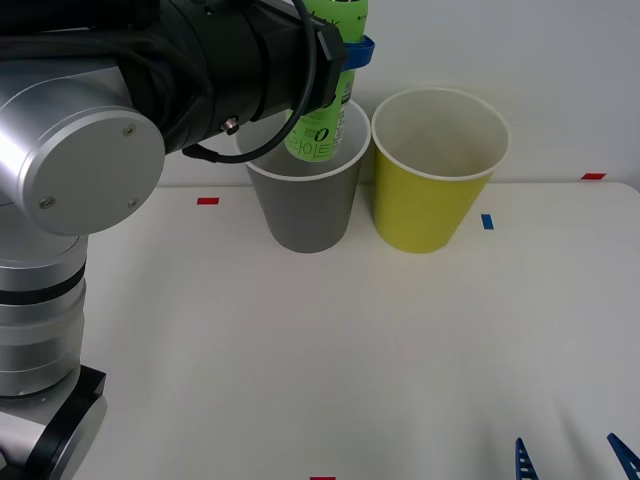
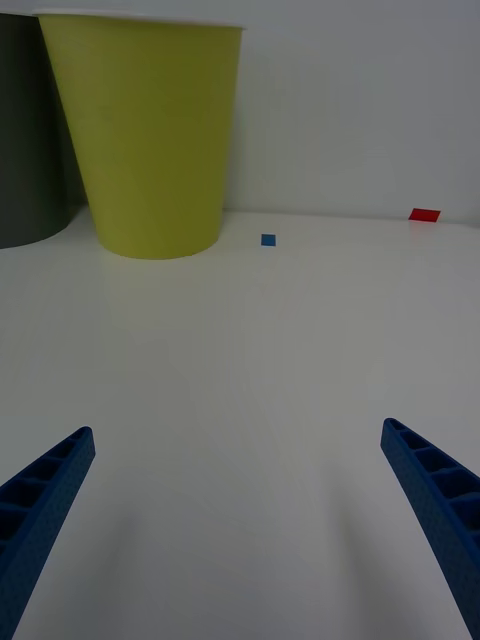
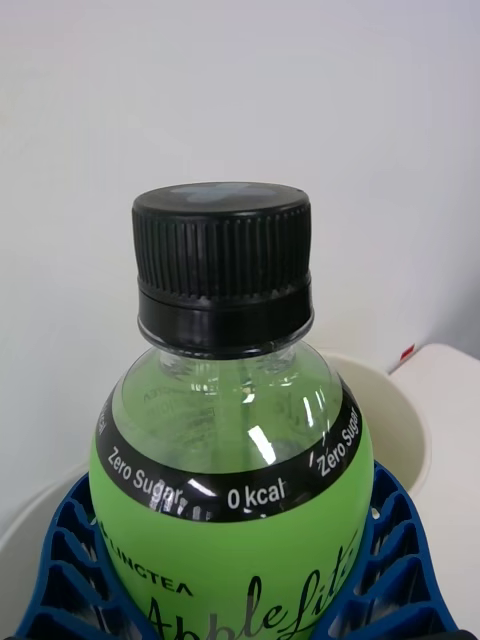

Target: Put cans in the gray bin and PET bottles in the light green bin.

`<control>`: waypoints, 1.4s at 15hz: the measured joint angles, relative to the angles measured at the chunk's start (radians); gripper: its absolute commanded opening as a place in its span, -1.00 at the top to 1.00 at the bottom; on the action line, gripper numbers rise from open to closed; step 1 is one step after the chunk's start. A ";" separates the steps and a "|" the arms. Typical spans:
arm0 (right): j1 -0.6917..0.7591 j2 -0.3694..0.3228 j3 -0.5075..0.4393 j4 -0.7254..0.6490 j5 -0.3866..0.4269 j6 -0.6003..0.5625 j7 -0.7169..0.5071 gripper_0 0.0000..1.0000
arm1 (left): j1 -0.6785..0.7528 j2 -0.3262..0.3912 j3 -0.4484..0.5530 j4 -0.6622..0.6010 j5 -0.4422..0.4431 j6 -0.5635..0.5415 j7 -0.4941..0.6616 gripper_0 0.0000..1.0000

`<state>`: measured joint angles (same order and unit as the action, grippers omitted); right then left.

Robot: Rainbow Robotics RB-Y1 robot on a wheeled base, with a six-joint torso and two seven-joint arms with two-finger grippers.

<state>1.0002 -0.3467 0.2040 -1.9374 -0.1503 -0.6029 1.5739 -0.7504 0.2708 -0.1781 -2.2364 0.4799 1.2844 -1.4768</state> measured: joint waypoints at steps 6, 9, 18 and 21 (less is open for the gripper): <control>0.000 0.000 0.000 0.000 0.000 0.000 0.000 -1.00 | -0.101 -0.056 -0.094 0.286 -0.050 -0.322 -0.005 1.00; 0.000 0.000 0.000 0.000 0.000 0.000 0.000 -1.00 | -0.115 -0.105 -0.103 0.379 -0.053 -0.412 -0.017 1.00; 0.000 0.000 0.000 0.000 0.000 0.000 0.000 -1.00 | -0.174 -0.213 -0.177 0.694 -0.082 -0.733 -0.028 1.00; 0.000 0.000 0.000 0.000 0.000 0.000 0.000 -1.00 | -0.175 -0.228 -0.182 0.717 -0.076 -0.752 -0.026 1.00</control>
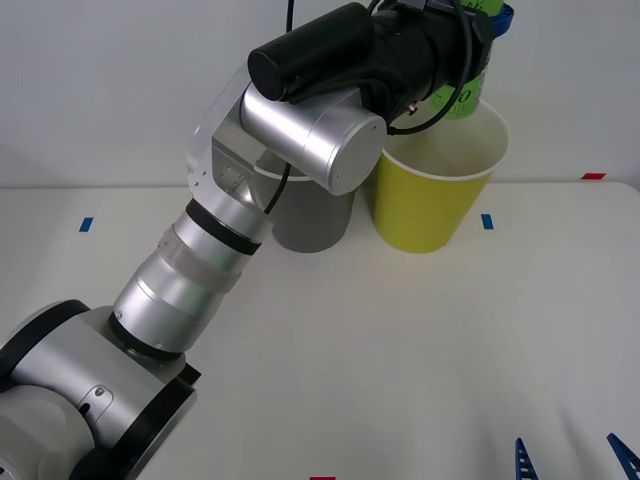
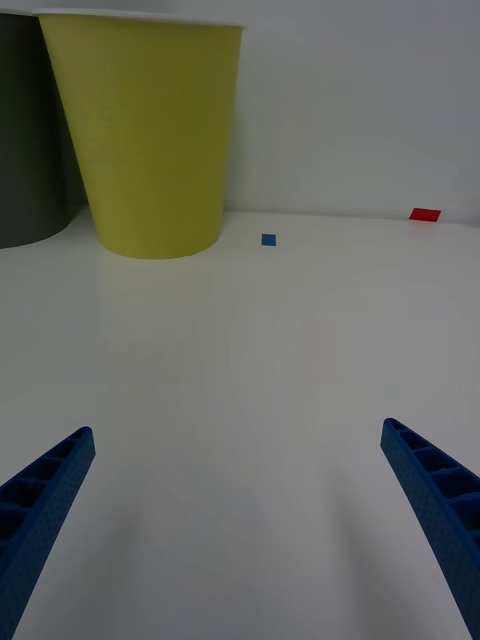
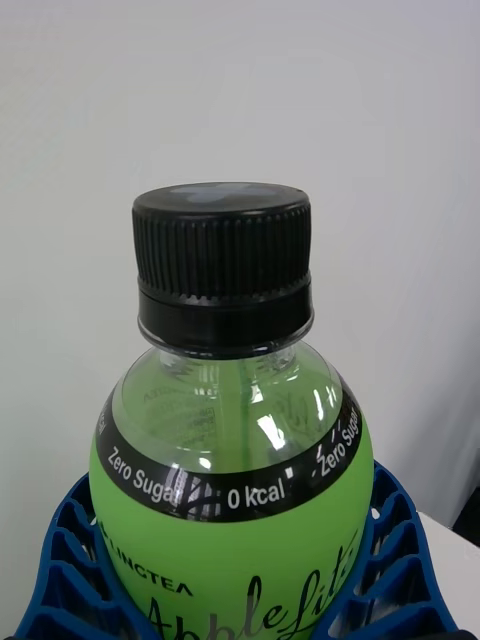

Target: Put cans in the gray bin and PET bottles in the light green bin.

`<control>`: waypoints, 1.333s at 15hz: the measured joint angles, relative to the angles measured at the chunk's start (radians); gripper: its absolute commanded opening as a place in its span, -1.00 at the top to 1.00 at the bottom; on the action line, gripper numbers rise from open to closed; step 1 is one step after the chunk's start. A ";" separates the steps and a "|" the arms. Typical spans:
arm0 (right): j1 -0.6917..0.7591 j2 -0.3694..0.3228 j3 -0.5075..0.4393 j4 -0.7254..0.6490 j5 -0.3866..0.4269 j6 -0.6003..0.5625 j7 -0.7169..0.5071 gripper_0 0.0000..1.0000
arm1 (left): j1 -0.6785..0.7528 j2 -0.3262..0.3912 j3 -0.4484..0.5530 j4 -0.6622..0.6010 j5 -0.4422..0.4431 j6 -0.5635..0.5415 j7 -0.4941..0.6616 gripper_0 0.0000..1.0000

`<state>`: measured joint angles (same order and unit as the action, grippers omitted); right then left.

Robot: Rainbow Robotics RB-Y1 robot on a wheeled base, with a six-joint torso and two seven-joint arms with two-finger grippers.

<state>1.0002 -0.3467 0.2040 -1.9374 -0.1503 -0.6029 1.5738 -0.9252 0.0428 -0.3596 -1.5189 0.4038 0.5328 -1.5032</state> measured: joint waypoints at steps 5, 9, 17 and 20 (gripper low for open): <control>0.000 0.000 0.000 0.000 0.000 0.000 0.000 -1.00 | 0.000 -0.013 -0.001 0.045 -0.005 -0.042 -0.008 1.00; 0.000 0.000 0.000 0.000 0.000 0.000 0.000 -1.00 | 0.000 -0.015 -0.001 0.048 -0.033 -0.045 -0.013 1.00; 0.000 0.000 0.000 0.000 0.000 0.000 0.000 -1.00 | 0.000 -0.032 -0.018 0.123 -0.041 -0.177 -0.001 -0.02; 0.000 0.000 0.000 0.000 0.000 0.000 0.000 -1.00 | 0.000 -0.025 -0.018 0.125 -0.038 -0.179 0.006 -1.00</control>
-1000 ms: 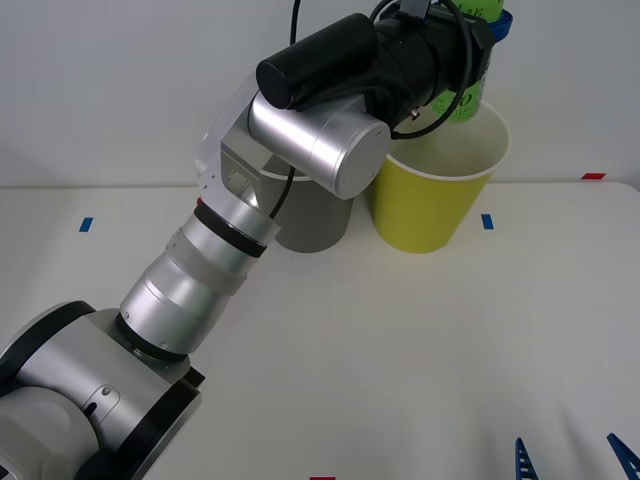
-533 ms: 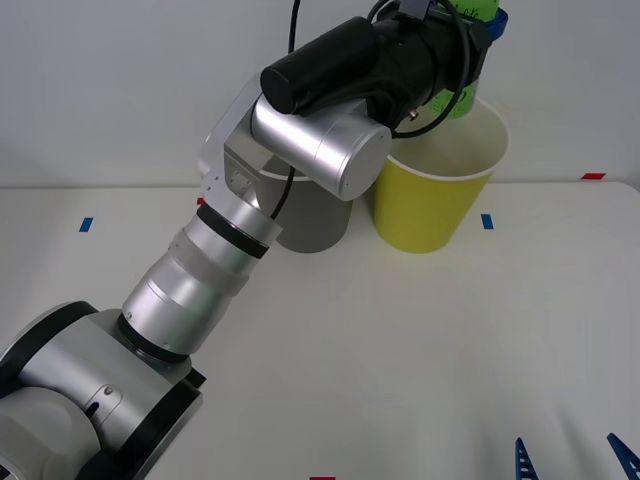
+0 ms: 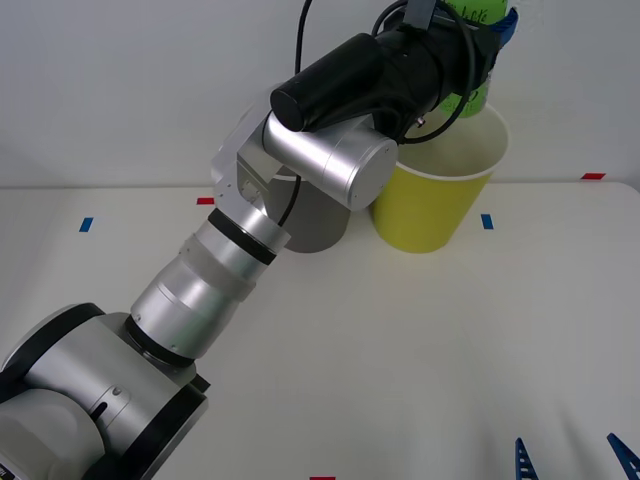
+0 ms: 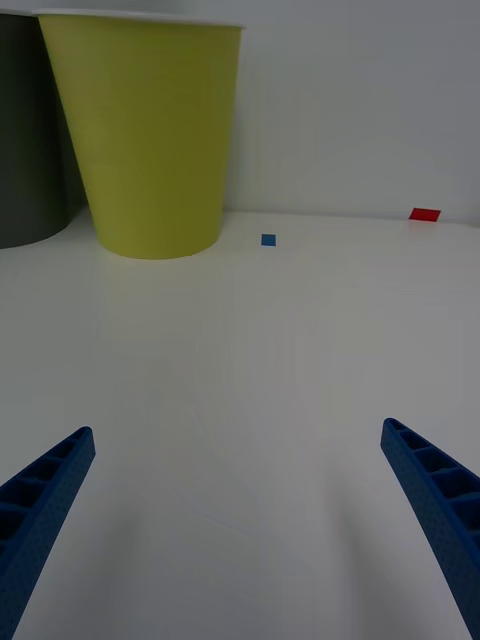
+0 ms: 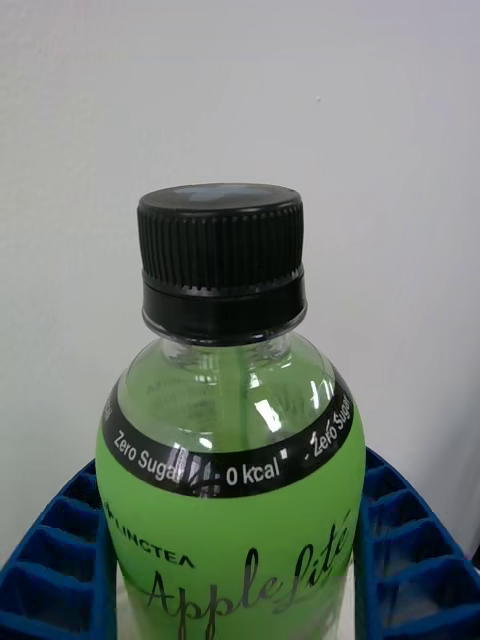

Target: Put cans in the gray bin and PET bottles in the light green bin.

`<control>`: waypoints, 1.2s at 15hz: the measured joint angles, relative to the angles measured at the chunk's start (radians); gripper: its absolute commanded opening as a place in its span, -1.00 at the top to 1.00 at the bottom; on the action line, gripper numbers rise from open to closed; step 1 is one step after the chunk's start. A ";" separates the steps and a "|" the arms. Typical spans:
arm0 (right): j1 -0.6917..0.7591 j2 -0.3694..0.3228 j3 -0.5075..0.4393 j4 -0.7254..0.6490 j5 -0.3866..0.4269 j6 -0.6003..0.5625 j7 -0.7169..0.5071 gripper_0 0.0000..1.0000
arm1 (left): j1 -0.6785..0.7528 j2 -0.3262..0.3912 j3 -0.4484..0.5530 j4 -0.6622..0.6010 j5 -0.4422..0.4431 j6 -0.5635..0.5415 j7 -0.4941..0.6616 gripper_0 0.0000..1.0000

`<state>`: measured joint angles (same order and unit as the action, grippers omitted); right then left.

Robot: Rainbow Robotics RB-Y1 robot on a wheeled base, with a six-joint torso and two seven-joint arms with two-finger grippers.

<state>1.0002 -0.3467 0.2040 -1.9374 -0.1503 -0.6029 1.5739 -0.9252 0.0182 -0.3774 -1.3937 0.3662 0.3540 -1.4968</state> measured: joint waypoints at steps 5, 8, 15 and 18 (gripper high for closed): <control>0.000 0.000 0.000 0.000 0.000 0.000 0.000 -1.00 | 0.000 0.042 0.000 0.001 0.004 -0.009 0.001 -1.00; 0.000 0.000 0.000 0.000 0.000 0.000 0.000 -1.00 | 0.013 0.077 0.000 -0.058 0.022 0.026 0.005 -1.00; 0.000 0.000 0.000 0.000 0.000 0.000 0.000 -1.00 | 0.282 0.237 0.026 -0.545 0.001 0.327 -0.002 -1.00; 0.000 0.000 0.000 0.000 0.000 0.000 0.000 -1.00 | 0.426 0.306 0.028 -0.680 -0.001 0.334 -0.002 -1.00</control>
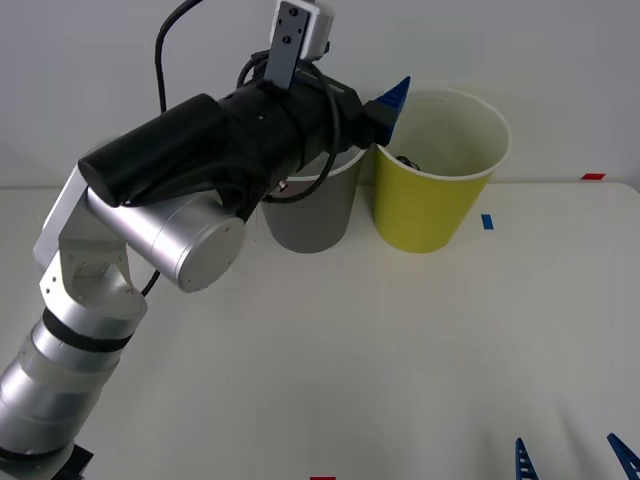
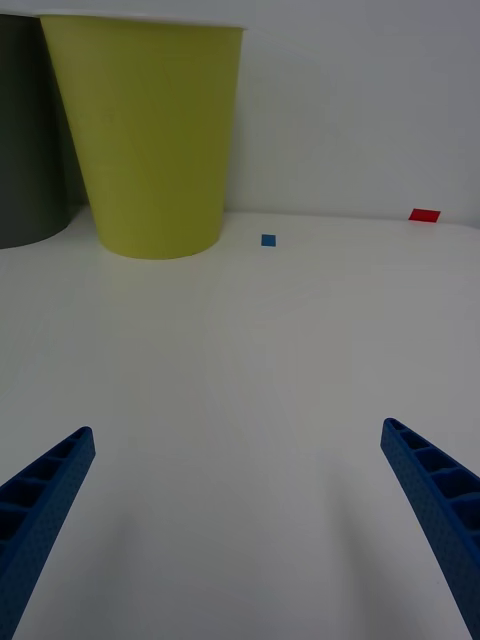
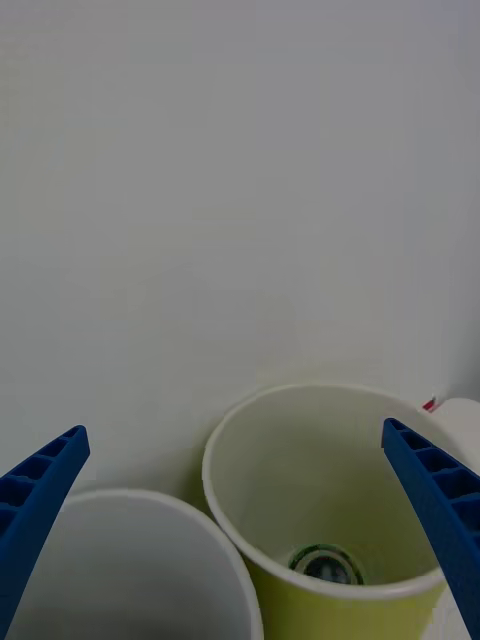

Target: Put cans in the gray bin and PET bottles in the light green bin.

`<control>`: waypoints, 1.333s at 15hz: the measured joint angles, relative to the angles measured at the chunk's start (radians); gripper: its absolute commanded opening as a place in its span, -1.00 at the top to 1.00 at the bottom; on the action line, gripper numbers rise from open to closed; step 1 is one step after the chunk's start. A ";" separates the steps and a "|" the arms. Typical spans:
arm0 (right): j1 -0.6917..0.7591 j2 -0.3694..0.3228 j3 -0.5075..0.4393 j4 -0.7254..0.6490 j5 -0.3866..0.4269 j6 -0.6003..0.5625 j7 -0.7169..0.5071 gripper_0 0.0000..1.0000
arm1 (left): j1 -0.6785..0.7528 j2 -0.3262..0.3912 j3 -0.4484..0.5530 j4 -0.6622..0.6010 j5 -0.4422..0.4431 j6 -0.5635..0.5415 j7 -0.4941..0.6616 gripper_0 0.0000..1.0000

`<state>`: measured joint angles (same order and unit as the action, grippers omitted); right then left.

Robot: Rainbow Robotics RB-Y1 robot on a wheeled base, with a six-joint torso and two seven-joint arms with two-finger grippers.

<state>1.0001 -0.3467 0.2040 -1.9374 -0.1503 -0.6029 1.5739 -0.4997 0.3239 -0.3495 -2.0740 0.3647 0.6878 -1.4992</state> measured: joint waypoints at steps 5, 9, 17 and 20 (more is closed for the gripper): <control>0.000 0.000 0.000 0.000 0.000 0.000 0.000 -1.00 | 0.255 0.082 0.025 -0.209 -0.016 0.001 0.001 -1.00; 0.000 0.000 0.000 0.000 0.000 0.000 0.000 -1.00 | 0.467 0.131 0.055 -0.365 -0.042 0.000 -0.002 -1.00; 0.000 0.000 0.000 0.000 0.000 0.000 0.000 -1.00 | 0.830 0.135 0.088 -0.437 -0.090 -0.175 -0.018 -1.00; 0.000 0.000 0.000 0.000 0.000 0.000 0.000 -1.00 | 0.887 0.118 0.091 -0.424 -0.099 -0.243 -0.028 -1.00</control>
<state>1.0001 -0.3467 0.2040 -1.9374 -0.1503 -0.6029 1.5739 0.3873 0.4417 -0.2590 -2.4976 0.2652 0.4448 -1.5272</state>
